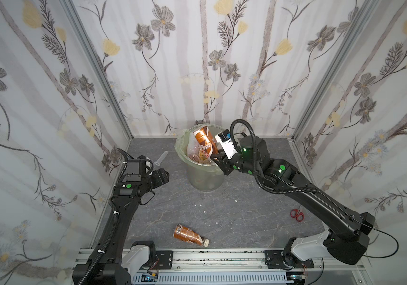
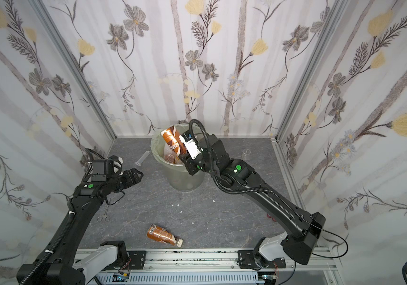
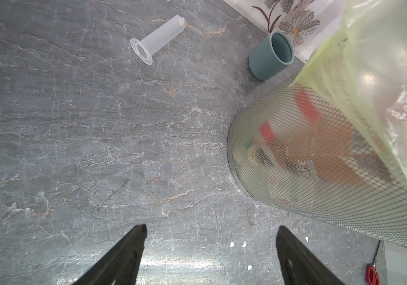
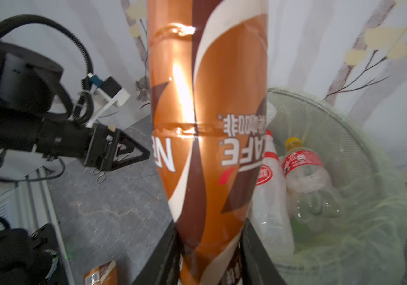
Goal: Put the plastic bottles in the bin
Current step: 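Carry the Nescafe bottle with the right gripper over the bin and release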
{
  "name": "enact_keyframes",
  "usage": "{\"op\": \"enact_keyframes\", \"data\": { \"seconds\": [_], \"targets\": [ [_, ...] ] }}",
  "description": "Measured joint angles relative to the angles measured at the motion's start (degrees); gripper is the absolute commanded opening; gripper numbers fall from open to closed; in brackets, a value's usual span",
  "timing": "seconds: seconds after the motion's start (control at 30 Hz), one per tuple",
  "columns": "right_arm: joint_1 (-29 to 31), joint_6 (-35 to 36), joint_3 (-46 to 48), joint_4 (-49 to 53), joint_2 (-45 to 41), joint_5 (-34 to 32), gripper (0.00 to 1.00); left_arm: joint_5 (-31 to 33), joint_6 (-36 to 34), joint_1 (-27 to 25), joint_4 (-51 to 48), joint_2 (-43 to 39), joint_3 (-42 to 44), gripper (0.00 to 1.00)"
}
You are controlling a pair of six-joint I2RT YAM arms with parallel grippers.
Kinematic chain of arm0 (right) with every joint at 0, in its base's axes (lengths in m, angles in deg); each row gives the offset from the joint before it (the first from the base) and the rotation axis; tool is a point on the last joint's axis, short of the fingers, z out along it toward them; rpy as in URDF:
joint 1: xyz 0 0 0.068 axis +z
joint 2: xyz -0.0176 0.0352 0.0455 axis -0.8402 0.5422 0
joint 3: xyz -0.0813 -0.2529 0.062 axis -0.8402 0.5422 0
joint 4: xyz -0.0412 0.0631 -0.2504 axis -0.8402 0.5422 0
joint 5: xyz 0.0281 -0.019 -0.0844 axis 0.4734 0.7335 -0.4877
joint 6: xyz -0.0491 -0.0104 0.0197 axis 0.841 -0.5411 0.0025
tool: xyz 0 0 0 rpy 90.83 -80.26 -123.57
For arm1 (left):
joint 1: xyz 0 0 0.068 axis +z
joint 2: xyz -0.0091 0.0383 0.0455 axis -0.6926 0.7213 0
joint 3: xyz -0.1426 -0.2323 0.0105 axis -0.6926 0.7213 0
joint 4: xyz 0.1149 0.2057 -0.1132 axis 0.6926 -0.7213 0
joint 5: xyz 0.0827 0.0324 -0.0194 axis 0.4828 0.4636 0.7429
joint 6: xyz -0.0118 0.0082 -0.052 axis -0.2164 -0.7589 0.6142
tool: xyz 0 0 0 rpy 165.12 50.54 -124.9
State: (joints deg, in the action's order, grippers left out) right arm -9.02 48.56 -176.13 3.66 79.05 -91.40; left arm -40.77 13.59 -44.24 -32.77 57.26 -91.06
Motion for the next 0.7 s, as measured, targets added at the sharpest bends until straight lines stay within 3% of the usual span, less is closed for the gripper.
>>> {"op": "enact_keyframes", "data": {
  "seconds": [0.33,0.7],
  "targets": [
    [-5.92,1.73,-16.81,8.0,16.09,-5.22,0.34,-1.55,0.02,0.02,0.2,-2.25,0.9,0.86],
    [-6.16,1.49,-19.34,13.64,19.15,-4.33,0.37,-1.84,0.0,0.02,0.22,-1.44,1.05,0.85]
  ]
}}
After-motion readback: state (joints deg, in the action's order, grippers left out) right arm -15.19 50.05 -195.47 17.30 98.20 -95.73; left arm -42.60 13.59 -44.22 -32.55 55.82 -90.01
